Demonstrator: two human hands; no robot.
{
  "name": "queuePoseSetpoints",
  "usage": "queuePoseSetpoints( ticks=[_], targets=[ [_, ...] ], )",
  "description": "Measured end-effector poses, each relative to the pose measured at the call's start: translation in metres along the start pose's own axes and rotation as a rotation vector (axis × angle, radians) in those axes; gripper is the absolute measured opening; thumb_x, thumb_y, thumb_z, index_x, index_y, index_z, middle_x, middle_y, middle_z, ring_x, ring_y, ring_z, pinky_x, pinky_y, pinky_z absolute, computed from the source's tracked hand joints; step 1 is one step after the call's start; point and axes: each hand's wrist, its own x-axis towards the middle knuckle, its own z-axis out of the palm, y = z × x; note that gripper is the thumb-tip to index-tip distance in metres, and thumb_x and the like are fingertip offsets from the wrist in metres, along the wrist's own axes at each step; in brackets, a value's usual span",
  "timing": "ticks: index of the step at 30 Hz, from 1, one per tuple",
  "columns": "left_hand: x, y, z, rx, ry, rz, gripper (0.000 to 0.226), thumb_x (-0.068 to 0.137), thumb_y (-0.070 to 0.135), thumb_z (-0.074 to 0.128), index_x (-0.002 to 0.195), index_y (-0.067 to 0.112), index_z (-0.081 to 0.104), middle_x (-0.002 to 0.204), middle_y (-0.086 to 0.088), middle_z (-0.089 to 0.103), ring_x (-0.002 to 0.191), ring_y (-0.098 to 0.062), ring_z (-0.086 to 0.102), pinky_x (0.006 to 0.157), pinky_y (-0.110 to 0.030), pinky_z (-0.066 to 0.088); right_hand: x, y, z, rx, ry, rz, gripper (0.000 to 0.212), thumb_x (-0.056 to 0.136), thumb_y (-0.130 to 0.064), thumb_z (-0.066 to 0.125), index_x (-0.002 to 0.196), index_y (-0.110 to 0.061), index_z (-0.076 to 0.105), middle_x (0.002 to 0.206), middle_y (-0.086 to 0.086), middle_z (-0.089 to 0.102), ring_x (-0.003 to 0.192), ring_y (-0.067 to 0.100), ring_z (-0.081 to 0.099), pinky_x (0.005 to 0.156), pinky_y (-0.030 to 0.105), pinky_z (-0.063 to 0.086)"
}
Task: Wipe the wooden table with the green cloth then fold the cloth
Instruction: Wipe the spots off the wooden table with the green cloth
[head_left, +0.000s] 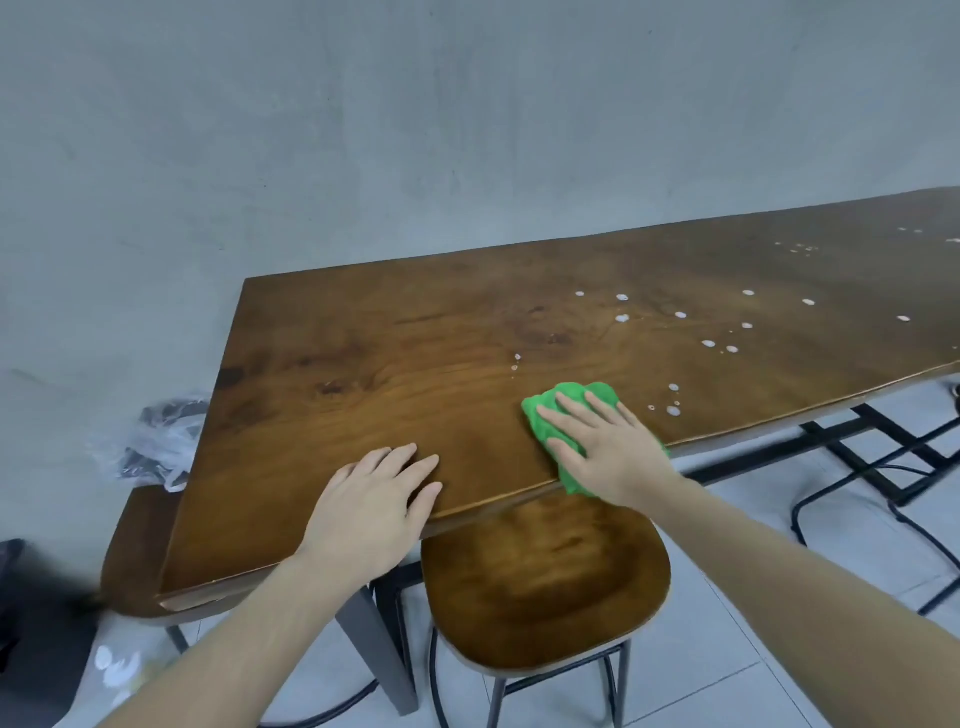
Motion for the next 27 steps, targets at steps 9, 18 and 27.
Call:
queuePoseSetpoints(
  ticks=[9,18,27],
  targets=[
    [0.054,0.002,0.0,0.036,-0.072,0.009,0.053,0.099,0.058,0.022,0.15,0.043,0.026,0.159,0.014,0.026,0.146,-0.013,0.021,0.117,-0.036,0.022,0.057,0.054,-0.016,-0.011,-0.072,0.104,0.054,0.104,-0.06,0.014,0.157,-0.054,0.003,0.169,-0.017,0.0,0.157,0.02,-0.004,0.126,0.051,-0.001],
    [0.113,-0.002,0.0,0.034,-0.113,-0.202,0.054,0.097,0.061,0.024,0.149,0.046,0.026,0.159,0.016,0.025,0.146,-0.012,0.022,0.117,-0.038,0.024,0.13,-0.029,-0.012,-0.109,-0.167,-0.437,0.057,0.103,-0.062,0.012,0.158,-0.05,-0.001,0.169,-0.014,-0.007,0.156,0.022,-0.014,0.124,0.057,-0.008],
    [0.172,0.031,0.003,0.042,-0.113,-0.207,0.054,0.097,0.061,0.024,0.148,0.045,0.028,0.157,0.013,0.029,0.144,-0.015,0.026,0.116,-0.039,0.029,0.179,0.073,-0.029,-0.036,-0.127,-0.347,0.055,0.103,-0.064,0.013,0.157,-0.054,0.003,0.168,-0.02,-0.004,0.156,0.014,-0.011,0.126,0.046,-0.008]
  ],
)
